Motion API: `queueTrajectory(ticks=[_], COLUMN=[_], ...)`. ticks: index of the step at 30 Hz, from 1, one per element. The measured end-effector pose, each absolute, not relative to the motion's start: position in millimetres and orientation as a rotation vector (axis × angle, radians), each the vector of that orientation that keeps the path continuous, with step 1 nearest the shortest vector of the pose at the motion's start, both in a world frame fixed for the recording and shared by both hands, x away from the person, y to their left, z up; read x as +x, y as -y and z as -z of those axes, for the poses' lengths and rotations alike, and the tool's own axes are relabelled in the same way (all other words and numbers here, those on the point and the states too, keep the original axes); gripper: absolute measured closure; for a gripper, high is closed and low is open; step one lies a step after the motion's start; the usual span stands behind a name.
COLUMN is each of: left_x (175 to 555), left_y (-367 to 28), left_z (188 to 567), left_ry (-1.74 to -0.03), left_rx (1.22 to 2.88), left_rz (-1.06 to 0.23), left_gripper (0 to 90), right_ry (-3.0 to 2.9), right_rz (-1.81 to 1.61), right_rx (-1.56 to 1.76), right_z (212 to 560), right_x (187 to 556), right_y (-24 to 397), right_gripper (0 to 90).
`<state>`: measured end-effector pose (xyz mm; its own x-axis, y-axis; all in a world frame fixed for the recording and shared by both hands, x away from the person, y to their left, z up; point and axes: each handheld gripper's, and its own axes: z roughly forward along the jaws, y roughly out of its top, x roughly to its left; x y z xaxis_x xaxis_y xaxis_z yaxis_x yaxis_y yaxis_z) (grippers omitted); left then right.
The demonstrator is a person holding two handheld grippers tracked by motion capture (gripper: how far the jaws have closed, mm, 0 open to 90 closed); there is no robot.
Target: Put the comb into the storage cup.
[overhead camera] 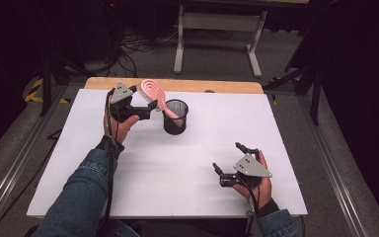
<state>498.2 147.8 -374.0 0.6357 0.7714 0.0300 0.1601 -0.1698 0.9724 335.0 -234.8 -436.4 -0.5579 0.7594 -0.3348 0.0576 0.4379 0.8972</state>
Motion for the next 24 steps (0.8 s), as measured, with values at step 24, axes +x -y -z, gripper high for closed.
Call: queueTrajectory(ticks=[24], left_x=[478.0], left_y=[-161.0], left_z=[389.8], left_ry=[-0.69], left_rx=[1.789], left_rz=[-0.716], left_gripper=[6.9], right_ry=[-1.913], right_rz=[-1.157], right_rx=[0.693], right_z=[436.0], right_x=[334.8], right_y=[234.4], right_gripper=[4.4])
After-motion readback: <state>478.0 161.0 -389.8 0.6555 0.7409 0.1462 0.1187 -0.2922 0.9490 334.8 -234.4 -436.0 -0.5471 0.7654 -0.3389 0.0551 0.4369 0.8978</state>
